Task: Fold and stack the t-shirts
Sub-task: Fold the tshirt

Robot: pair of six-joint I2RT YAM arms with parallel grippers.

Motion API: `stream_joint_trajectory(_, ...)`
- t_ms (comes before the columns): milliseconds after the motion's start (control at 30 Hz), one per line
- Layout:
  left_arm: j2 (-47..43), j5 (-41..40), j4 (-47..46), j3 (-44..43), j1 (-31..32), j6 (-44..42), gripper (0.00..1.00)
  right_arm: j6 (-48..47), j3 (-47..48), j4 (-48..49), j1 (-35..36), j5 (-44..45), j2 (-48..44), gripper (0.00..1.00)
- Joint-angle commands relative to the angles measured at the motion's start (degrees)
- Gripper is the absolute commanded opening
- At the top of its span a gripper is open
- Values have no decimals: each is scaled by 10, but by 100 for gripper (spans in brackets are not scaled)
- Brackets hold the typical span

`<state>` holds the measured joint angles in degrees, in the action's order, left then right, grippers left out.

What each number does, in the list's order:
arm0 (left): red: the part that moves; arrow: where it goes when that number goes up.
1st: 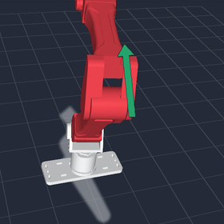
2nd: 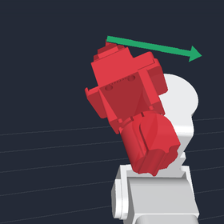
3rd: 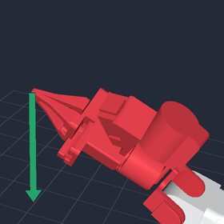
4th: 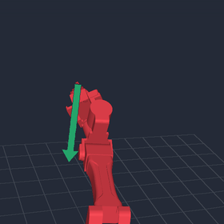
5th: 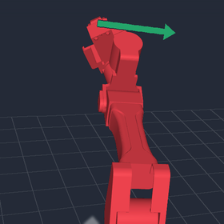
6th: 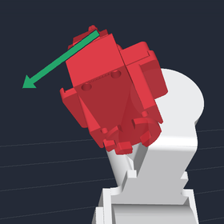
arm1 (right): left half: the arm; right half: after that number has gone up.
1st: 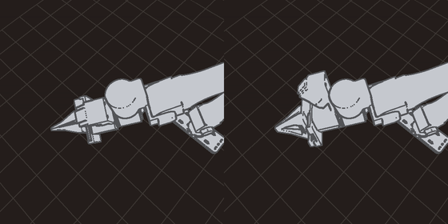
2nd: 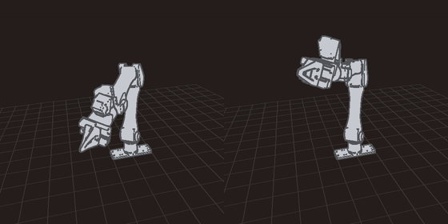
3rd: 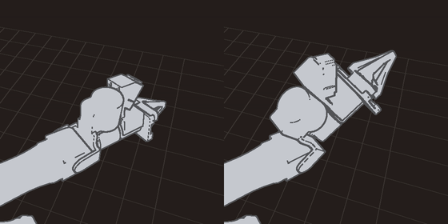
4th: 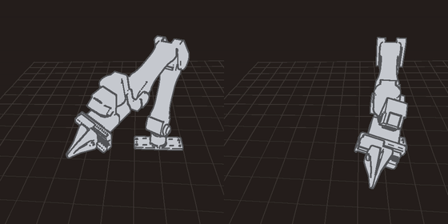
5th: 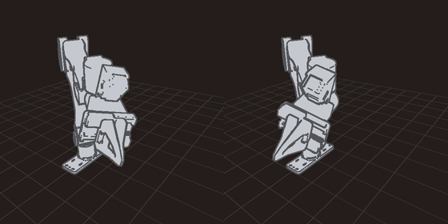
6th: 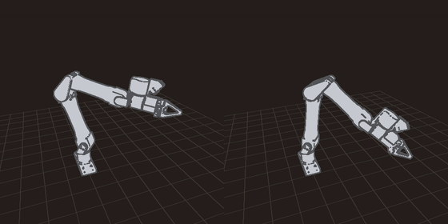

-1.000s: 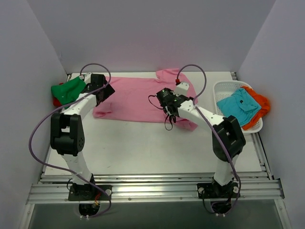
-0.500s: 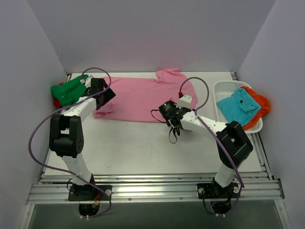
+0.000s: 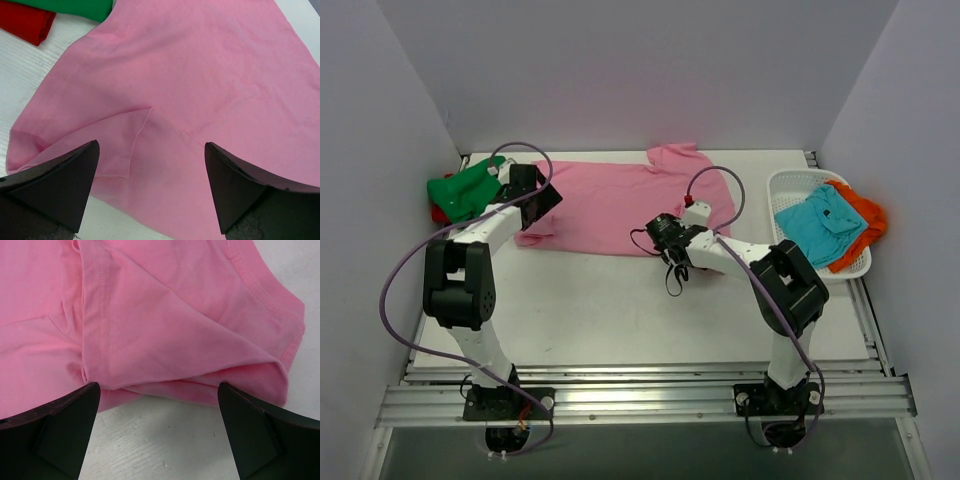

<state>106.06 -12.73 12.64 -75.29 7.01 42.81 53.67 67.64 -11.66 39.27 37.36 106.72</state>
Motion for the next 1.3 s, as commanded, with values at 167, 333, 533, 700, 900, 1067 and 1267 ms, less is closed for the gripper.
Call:
stream_joint_trajectory(167,-23,4,-32,3,-4,-4,96,-18,14,14,-37,9,12,100)
stream_joint_trajectory(333,-26,3,-32,5,-4,-5,96,-29,11,26,-64,6,18,99)
stream_joint_trajectory(533,-29,2,-33,8,-4,-6,96,-39,7,45,-88,-4,24,95)
stream_joint_trajectory(700,-30,1,-33,8,-4,-6,96,-44,7,56,-89,-9,31,60)
stream_joint_trajectory(900,-31,1,-36,10,-4,-6,96,-45,14,51,-89,-13,34,34)
stream_joint_trajectory(1067,-28,1,-38,11,-4,-7,97,-48,23,51,-87,-15,28,15)
stream_joint_trajectory(1267,-26,3,-39,10,-4,-7,97,-47,40,39,-93,-5,46,0)
